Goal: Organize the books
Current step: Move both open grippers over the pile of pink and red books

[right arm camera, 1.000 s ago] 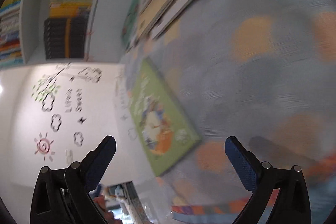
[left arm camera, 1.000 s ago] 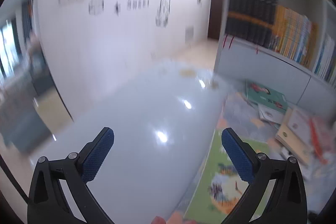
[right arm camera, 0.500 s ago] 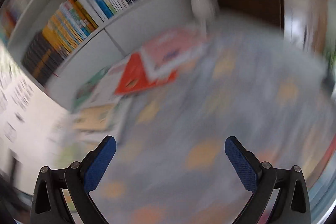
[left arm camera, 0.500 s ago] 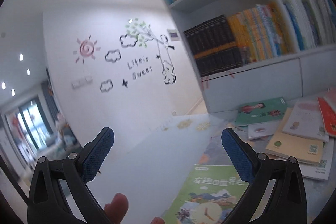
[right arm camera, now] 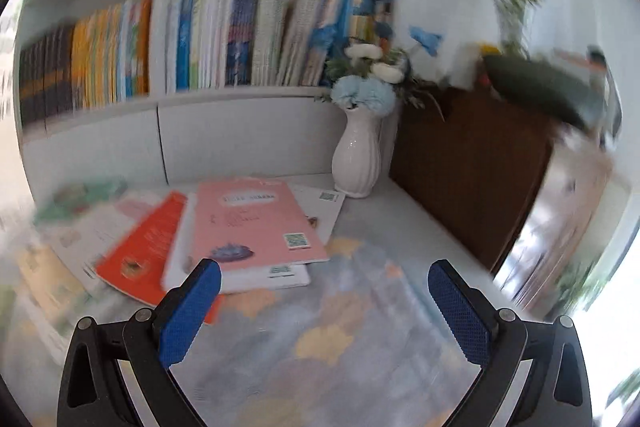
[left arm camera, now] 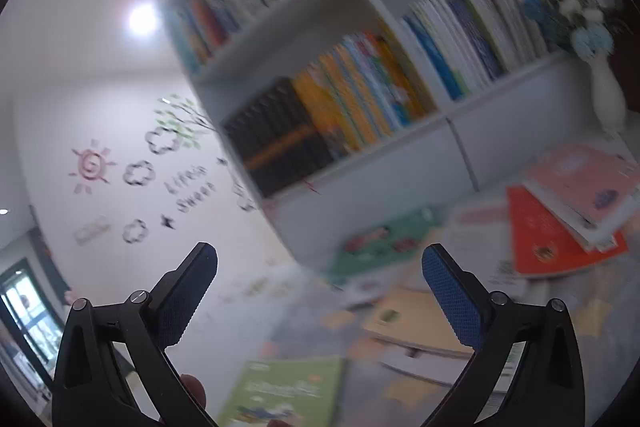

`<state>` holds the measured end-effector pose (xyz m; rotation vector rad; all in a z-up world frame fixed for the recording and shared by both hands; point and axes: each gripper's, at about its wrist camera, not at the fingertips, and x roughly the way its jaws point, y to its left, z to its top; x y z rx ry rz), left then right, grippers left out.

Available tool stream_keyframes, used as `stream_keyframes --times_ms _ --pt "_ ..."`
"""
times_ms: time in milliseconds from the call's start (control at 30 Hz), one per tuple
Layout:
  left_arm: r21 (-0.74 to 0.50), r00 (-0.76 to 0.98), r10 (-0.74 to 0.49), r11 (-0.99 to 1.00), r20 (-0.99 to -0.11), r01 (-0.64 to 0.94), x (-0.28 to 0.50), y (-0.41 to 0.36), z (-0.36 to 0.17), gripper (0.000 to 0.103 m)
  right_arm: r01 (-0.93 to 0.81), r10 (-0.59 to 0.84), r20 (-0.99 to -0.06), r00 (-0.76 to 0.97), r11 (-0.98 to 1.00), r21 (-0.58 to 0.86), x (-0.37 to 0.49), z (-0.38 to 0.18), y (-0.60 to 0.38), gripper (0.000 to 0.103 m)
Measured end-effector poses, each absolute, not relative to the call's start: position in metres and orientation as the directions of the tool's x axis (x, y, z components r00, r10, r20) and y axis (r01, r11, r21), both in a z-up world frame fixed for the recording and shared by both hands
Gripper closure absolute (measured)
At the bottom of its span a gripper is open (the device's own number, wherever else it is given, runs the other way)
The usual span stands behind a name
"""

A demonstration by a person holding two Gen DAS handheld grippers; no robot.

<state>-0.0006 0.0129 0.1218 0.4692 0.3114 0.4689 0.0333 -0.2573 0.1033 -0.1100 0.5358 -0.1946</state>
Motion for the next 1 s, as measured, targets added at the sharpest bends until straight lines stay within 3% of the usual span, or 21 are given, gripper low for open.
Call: stream_keyframes --times_ms 100,233,367,500,700,867,933,1000 --pt "0.466 0.873 0.438 0.831 -0.213 -0.304 0.006 0.018 0.118 0.0 0.069 -0.152 -0.551 0.821 0.983 -0.169 0.049 0.098 -0.258 0.0" --pt "0.494 0.878 0.444 0.812 -0.176 -0.312 0.014 0.019 0.115 0.001 0.032 -0.136 -0.555 0.821 0.981 -0.193 0.058 0.089 -0.258 0.0" --pt "0.461 0.868 0.416 0.848 -0.27 -0.263 0.031 0.014 0.091 0.0 -0.01 -0.143 -0.585 0.798 0.968 -0.249 0.074 0.064 -0.244 0.0" --pt "0.485 0.854 0.41 0.845 -0.32 -0.224 0.041 0.002 0.063 0.001 -0.047 -0.107 -0.691 0.715 0.979 -0.2 0.08 0.022 -0.237 0.0" --pt "0.409 0.811 0.329 0.904 -0.485 -0.123 0.056 -0.007 0.032 0.0 -0.006 -0.079 -0.8 0.595 0.995 -0.103 0.09 -0.003 -0.239 0.0" --pt "0.424 0.762 0.296 0.905 -0.575 -0.032 0.068 -0.02 0.003 0.0 0.008 0.003 -0.82 0.572 1.0 0.009 0.094 -0.009 -0.252 0.0" --pt "0.425 0.719 0.281 0.905 -0.636 0.022 0.077 -0.023 -0.007 0.0 0.007 -0.01 -0.82 0.573 1.0 -0.007 0.094 -0.011 -0.25 0.0" --pt "0.411 0.727 0.268 0.911 -0.632 0.022 0.075 -0.022 -0.006 0.0 0.007 -0.012 -0.819 0.574 1.0 -0.009 0.093 -0.011 -0.249 0.0"
